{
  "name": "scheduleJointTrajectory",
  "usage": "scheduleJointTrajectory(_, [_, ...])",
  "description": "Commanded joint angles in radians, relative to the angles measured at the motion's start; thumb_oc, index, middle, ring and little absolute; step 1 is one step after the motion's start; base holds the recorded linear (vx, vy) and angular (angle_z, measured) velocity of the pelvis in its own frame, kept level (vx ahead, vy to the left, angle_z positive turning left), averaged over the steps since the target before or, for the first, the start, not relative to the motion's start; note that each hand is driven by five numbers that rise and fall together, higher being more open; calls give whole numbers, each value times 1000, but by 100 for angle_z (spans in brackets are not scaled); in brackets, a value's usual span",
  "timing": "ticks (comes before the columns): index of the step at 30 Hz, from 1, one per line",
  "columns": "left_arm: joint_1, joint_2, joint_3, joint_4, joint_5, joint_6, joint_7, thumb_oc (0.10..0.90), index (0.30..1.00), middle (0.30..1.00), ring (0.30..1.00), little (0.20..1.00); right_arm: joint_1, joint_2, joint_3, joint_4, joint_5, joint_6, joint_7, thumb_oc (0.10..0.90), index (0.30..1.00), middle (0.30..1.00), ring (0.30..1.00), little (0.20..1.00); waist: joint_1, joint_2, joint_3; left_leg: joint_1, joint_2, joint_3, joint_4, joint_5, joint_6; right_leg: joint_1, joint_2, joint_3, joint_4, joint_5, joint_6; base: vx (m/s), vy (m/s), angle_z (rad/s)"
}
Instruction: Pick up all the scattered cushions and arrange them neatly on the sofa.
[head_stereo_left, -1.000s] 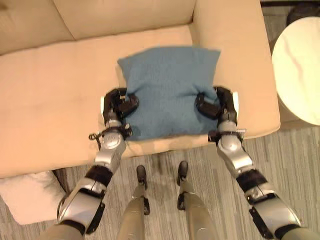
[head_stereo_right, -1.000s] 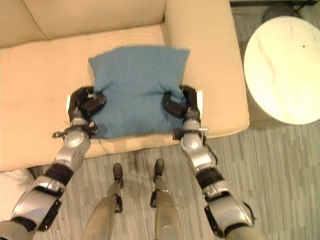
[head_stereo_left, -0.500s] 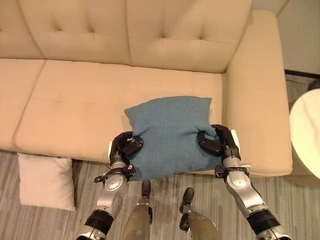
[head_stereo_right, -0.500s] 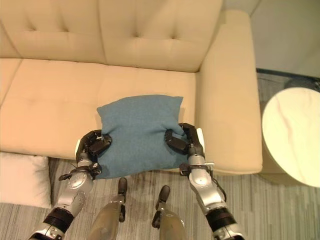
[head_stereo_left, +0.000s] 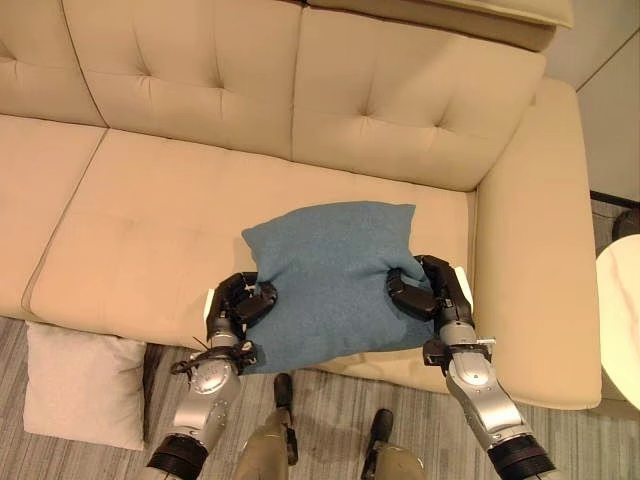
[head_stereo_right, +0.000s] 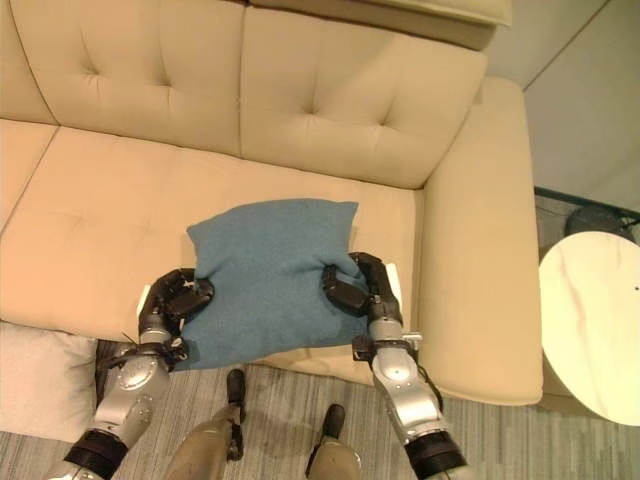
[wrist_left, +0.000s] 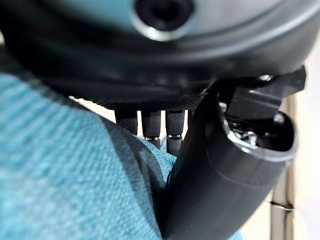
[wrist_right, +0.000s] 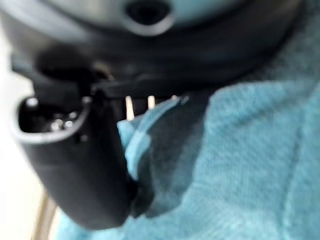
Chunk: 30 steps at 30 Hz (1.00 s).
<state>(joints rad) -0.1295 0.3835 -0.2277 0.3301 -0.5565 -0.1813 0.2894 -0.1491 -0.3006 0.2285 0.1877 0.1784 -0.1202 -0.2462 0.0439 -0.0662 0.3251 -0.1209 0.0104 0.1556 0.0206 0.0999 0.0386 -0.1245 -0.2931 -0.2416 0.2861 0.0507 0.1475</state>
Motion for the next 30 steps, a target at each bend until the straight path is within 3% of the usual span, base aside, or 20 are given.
scheduleJointTrajectory(1, [-31, -76, -74, -195, 83, -105, -123, 400, 300, 300, 300, 300, -103, 32, 31, -159, 6, -150, 48, 400, 300, 300, 300, 300, -8, 10, -149, -1, 5, -39, 7, -126, -17, 9, 72, 27, 63, -106, 7, 135, 161, -30])
scheduleJointTrajectory(3, [-21, -86, -79, -194, 80, -103, -131, 400, 300, 300, 300, 300, -101, 22, 30, -160, -7, -148, 52, 400, 300, 300, 300, 300, -21, 12, -144, 40, -15, -43, -19, -133, -12, -24, 136, 30, -11, -125, -15, 155, 119, -5])
scheduleJointTrajectory(6, [-19, -92, -83, -196, 83, -102, -132, 400, 300, 300, 300, 300, -106, 16, 27, -156, -7, -151, 48, 400, 300, 300, 300, 300, -29, 6, -136, 58, -38, -50, -24, -141, -8, -59, 172, 16, -99, -88, -24, 106, 41, 14])
scheduleJointTrajectory(9, [-32, -99, -78, -192, 87, -105, -134, 400, 300, 300, 300, 300, -106, 7, 28, -143, -14, -149, 43, 400, 300, 300, 300, 300, -34, -1, -130, 78, -56, -62, -22, -162, -13, -70, 183, -39, -169, -63, -22, 112, 9, 18])
scheduleJointTrajectory(14, [-39, -119, -86, -191, 93, -112, -140, 400, 300, 300, 300, 300, -69, -18, 4, -138, -35, -153, 30, 400, 300, 300, 300, 300, -43, -8, -145, 72, -70, -76, 32, -197, -37, 5, 200, -39, -247, -60, -47, 97, -68, 18])
scheduleJointTrajectory(15, [-42, -123, -90, -190, 95, -110, -141, 400, 300, 300, 300, 300, -57, -22, -3, -141, -35, -154, 29, 400, 300, 300, 300, 300, -47, -7, -144, 72, -65, -77, 58, -207, -49, 30, 205, -46, -262, -67, -53, 145, -158, 58])
scheduleJointTrajectory(16, [-58, -133, -95, -195, 92, -112, -137, 400, 300, 300, 300, 300, -50, -41, -10, -143, -27, -152, 26, 400, 300, 300, 300, 300, -59, -11, -143, 12, -50, -71, 178, -224, -78, 63, 196, -55, -291, -68, -70, 74, -107, 61])
scheduleJointTrajectory(20, [-80, -143, -94, -198, 85, -116, -126, 400, 300, 300, 300, 300, -60, -58, -4, -135, -41, -149, 19, 400, 300, 300, 300, 300, -59, -12, -132, -45, -27, -102, 232, -223, -98, 75, 194, -49, -310, -71, -74, 4, 0, 37])
scheduleJointTrajectory(21, [-102, -140, -94, -200, 94, -117, -112, 400, 300, 300, 300, 300, -78, -67, -1, -129, -63, -145, 3, 400, 300, 300, 300, 300, -57, -14, -134, -74, 11, -105, 195, -196, -105, 75, 192, -43, -323, -70, -66, 49, 58, -1])
scheduleJointTrajectory(25, [-152, -133, -103, -197, 121, -121, -85, 400, 300, 300, 300, 300, -102, -81, -15, -117, -83, -143, -33, 400, 300, 300, 300, 300, -60, 7, -146, -62, 44, -110, 49, -134, -107, 70, 205, -34, -330, -77, -57, 78, 100, -11])
scheduleJointTrajectory(30, [-249, -115, -115, -175, 143, -135, -51, 400, 300, 300, 300, 300, -184, -75, -8, -91, -109, -130, -78, 400, 300, 300, 300, 300, -76, 33, -142, -40, 27, -70, -20, -115, -92, 26, 182, -1, -317, -61, -43, 16, 161, -39])
